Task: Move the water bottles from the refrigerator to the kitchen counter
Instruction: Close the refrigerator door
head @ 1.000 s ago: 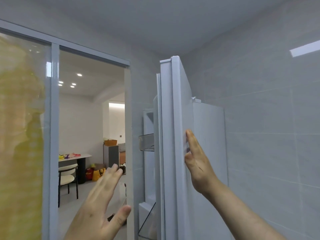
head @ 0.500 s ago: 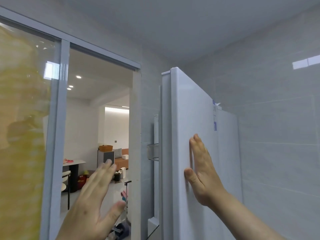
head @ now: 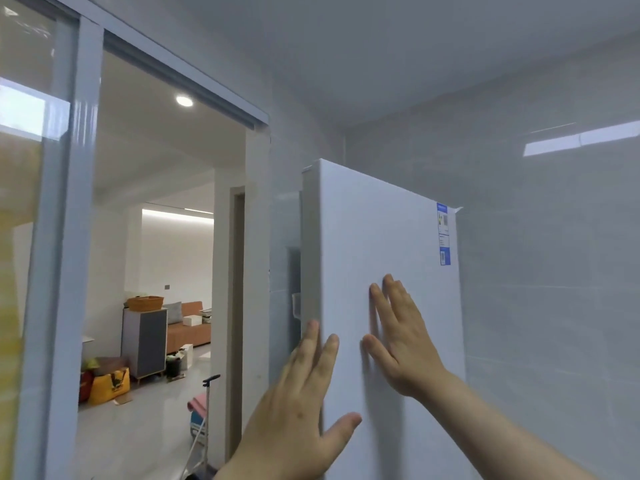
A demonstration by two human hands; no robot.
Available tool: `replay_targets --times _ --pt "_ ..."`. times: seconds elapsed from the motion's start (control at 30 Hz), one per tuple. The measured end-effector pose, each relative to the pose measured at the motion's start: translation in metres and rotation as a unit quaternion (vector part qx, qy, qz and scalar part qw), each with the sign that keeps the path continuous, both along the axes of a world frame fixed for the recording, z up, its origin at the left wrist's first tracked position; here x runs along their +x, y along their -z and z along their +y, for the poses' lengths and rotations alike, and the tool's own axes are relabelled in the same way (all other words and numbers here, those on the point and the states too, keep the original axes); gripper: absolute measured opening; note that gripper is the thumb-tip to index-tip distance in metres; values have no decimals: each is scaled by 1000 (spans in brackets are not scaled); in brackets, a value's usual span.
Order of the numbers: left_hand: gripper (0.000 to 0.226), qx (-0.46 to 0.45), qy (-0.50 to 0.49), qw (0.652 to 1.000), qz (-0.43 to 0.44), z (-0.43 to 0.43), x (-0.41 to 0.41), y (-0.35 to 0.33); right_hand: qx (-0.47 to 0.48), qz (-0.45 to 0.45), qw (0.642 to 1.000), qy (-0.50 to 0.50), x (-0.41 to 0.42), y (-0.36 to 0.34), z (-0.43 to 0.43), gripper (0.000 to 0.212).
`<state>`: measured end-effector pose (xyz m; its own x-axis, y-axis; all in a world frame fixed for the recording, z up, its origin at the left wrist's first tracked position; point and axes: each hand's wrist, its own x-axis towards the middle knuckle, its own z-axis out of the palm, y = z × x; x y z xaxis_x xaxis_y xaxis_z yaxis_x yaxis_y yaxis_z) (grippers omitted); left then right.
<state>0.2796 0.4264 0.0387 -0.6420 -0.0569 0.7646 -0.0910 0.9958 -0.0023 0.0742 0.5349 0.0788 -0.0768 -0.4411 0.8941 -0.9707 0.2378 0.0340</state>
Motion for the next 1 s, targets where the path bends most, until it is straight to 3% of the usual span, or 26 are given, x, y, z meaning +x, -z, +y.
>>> replay_targets --times 0.23,0.43,0.53,0.67,1.0 --pt "101 -29 -84 995 49 -59 -34 12 35 27 997 59 -38 -4 -47 73" --pt "132 -4 -177 983 51 -105 -59 8 19 86 994 73 -72 -6 -89 73" --pt "122 -31 -211 975 70 -135 -78 10 -5 97 993 67 -88 -6 -108 74" --pt "89 -84 -206 971 84 -167 -99 7 -33 122 990 64 -106 -5 -129 74" --pt "94 -146 -178 966 114 -249 -160 1 -23 143 981 132 -160 -4 -154 74"
